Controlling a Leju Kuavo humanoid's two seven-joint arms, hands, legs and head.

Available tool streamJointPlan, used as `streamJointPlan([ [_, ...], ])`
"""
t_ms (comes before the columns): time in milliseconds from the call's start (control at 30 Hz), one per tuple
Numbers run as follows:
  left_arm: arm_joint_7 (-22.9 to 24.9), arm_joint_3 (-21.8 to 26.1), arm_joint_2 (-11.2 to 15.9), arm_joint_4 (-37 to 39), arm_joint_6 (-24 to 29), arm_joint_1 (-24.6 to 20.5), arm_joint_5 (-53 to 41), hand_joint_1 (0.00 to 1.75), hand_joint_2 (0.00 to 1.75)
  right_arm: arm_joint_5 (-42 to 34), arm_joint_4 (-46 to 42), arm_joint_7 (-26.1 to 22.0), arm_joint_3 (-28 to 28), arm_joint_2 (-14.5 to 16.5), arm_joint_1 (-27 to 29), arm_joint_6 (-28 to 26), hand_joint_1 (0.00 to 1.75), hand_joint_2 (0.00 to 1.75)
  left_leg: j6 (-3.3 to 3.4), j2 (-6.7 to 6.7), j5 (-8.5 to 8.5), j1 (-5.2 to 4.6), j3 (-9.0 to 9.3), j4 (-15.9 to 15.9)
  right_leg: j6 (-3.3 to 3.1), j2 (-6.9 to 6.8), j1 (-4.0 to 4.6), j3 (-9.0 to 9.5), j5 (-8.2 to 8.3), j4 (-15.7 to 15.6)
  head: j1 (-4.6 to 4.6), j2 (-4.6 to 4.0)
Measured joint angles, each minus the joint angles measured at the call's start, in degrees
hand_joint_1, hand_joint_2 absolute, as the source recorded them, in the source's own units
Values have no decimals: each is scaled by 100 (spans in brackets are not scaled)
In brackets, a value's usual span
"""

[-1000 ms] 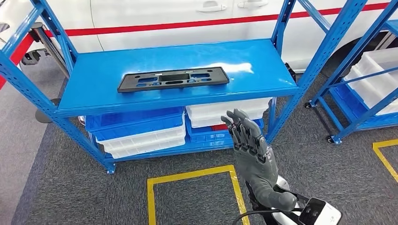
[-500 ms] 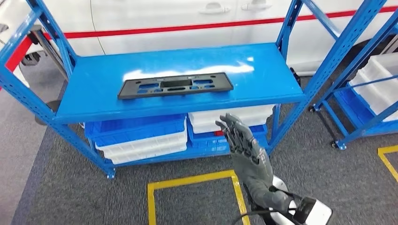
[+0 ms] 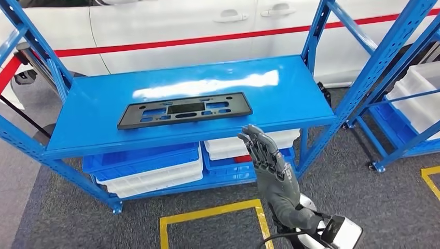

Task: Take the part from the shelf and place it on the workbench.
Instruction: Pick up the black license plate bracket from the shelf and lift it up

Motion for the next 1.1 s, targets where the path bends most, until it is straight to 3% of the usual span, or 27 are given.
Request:
streamJointPlan([
  [67, 4, 8, 0, 1, 10, -7, -5, 0, 0, 8, 0, -1, 1, -1, 4, -1, 0, 0, 61, -8, -49, 0, 102, -69, 78, 6, -4, 18, 35, 71, -1, 0],
  [133, 4, 15, -1, 1, 16, -14, -5, 0, 0, 15, -3, -4, 1, -2, -3, -1, 0, 0, 126, -12, -88, 29, 260, -164, 132, -4, -4, -139, 118, 451, -1, 0],
  [200, 2, 22, -1, 1, 15, -21, -5, 0, 0, 25, -3, -5, 1, -3, 1, -5, 0, 0, 160, -15, -159, 44, 395, -213, 175, -16, -20, -563, -20, 1105, 1, 0],
  [267, 2, 28, 0, 1, 14, -20, -5, 0, 0, 45, 1, -4, 1, -4, 16, -12, 0, 0, 164, -20, -264, 45, 508, -219, 216, -23, -45, -1015, -367, 1582, 1, 0],
  [300, 3, 29, 0, 1, 12, -18, -5, 0, 0, 54, 3, -4, 1, -5, 22, -14, 0, 0, 160, -24, -321, 46, 577, -218, 228, -26, -55, -1148, -462, 1616, 1, 0],
  [333, 4, 30, -3, 1, 11, -16, -5, 0, 0, 60, 7, -4, 1, -5, 23, -15, 0, 0, 152, -27, -383, 47, 658, -218, 233, -29, -63, -1202, -432, 1489, 1, 0],
  [367, 5, 31, -8, 1, 10, -17, -5, 0, 0, 63, 13, -4, 1, -5, 21, -14, 0, 0, 140, -30, -449, 48, 748, -217, 225, -33, -67, -1178, -246, 1208, 1, 0],
  [433, 9, 33, -19, 3, 10, -20, -4, 0, 0, 64, 29, -4, 1, -5, 17, -12, 0, 0, 96, -37, -591, 43, 899, -207, 187, -46, -57, -1056, 390, 494, 1, 0],
  [467, 10, 34, -22, 5, 10, -29, -4, 0, 0, 67, 39, -2, 2, -5, 16, -11, 0, 0, 62, -40, -660, 38, 942, -201, 153, -50, -41, -1014, 622, 252, 0, 0],
  [500, 12, 35, -24, 7, 10, -37, -4, 0, 0, 70, 47, -1, 2, -5, 16, -10, 0, 0, 23, -42, -710, 34, 983, -194, 117, -50, -25, -999, 761, 125, -1, 0],
  [567, 14, 35, -24, 8, 11, -56, -3, 0, 0, 75, 55, -1, 4, -7, 7, -10, 0, 0, -51, -41, -746, 33, 1036, -164, 29, -36, -11, -955, 747, 85, -2, 0],
  [633, 14, 36, -22, 7, 11, -74, -2, 0, 0, 75, 59, -5, 7, -7, -17, -3, 0, 0, -102, -29, -738, 48, 943, 94, -48, -30, -21, -856, 714, 47, -2, 0],
  [700, 15, 37, -22, 7, 14, -91, -1, 0, 0, 80, 78, -5, 14, -6, -52, 9, 0, 0, -146, -18, -866, 69, 576, 710, -98, -41, -22, -761, 655, 27, -2, 0],
  [767, 16, 39, -27, 8, 30, -83, -4, 0, 0, 110, 122, -4, 33, -7, -79, 15, 0, 0, -183, -17, -1195, 82, 119, 1321, -122, -40, -9, -673, 574, 28, -2, 0],
  [800, 19, 39, -28, 8, 45, -75, -5, 0, 0, 138, 152, -2, 50, -8, -83, 20, 0, 0, -193, -17, -1317, 84, -33, 1437, -126, -33, -2, -616, 525, 28, -2, 0],
  [833, 27, 40, -29, 8, 67, -67, -5, 0, 0, 163, 187, 12, 72, -9, -85, 32, 0, 0, -190, -17, -1309, 85, -102, 1369, -127, -25, 5, -549, 473, 29, -3, 0],
  [867, 44, 42, -29, 8, 95, -62, -7, 0, 0, 183, 225, 49, 99, -10, -88, 60, 0, 0, -173, -17, -1143, 83, -84, 1119, -126, -19, 15, -474, 420, 28, -3, 0],
  [933, 89, 43, -24, 7, 153, -49, -12, 0, 0, 200, 314, 212, 170, -12, -115, 149, 0, 87, -89, -17, -510, 59, 63, 391, -118, -14, 31, -346, 322, 23, -2, 0],
  [1000, 126, 44, -19, 7, 187, -39, -34, 0, 0, 227, 435, 489, 273, -16, -184, 241, 0, 175, -22, -18, -113, 15, 139, -30, -79, 2, 30, -299, 263, 15, -2, 0],
  [1100, 156, 45, -24, 8, 220, -44, -74, 0, 0, 353, 651, 791, 476, -26, -323, 292, 0, 175, 33, -21, -34, 6, 194, -142, 24, 16, 20, -263, 211, -24, -3, 0],
])
